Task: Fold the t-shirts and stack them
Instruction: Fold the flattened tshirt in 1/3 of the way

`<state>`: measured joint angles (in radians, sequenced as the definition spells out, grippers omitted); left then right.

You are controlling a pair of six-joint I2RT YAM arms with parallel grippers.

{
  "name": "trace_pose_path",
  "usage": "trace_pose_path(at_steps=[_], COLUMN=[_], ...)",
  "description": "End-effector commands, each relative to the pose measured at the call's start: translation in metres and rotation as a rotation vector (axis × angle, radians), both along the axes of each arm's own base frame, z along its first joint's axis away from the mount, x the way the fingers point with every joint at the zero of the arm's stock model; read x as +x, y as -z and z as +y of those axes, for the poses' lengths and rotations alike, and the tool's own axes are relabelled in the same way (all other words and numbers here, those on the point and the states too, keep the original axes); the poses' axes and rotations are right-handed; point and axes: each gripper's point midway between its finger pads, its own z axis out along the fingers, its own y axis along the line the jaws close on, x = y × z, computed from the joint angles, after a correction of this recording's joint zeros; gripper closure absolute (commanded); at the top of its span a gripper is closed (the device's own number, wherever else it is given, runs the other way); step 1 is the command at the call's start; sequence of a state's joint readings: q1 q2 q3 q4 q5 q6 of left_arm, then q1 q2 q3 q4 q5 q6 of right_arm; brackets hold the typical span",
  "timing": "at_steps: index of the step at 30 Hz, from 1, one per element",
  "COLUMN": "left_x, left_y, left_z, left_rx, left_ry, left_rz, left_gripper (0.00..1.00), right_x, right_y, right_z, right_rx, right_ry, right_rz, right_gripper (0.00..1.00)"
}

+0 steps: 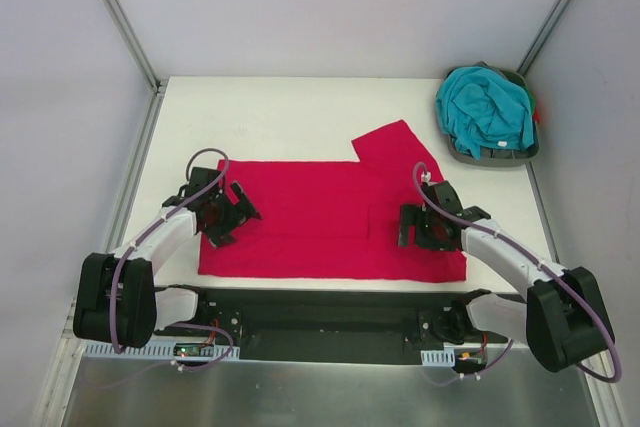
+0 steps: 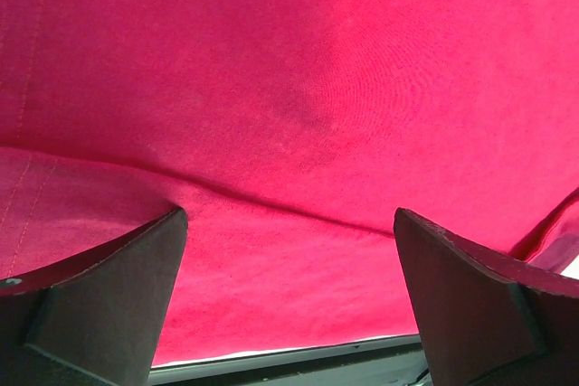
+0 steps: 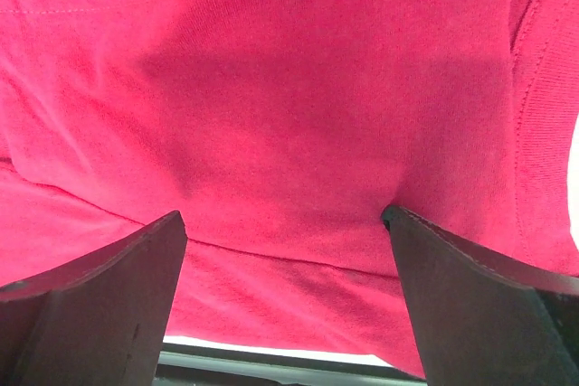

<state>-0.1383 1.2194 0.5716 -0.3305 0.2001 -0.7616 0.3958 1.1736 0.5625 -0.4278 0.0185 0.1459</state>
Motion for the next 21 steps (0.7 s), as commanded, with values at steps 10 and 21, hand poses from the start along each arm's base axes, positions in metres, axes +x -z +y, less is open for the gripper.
trace_pose_path(at_steps=[10, 21], left_x=[-0.015, 0.094], left_y=[-0.008, -0.082], left_z=[0.015, 0.064], left_rx=[0.081, 0.307], left_ry=[-0.054, -0.203], left_rz=[0.051, -0.109], left_gripper=[0.01, 0.01], right_x=[-0.004, 0.142], right_y=[-0.022, -0.132], right_z=[-0.016, 0.017], right_rx=[-0.046, -0.023], right_ry=[0.037, 0.022], right_rz=[-0.027, -0.421], right_gripper=[0.04, 0.04])
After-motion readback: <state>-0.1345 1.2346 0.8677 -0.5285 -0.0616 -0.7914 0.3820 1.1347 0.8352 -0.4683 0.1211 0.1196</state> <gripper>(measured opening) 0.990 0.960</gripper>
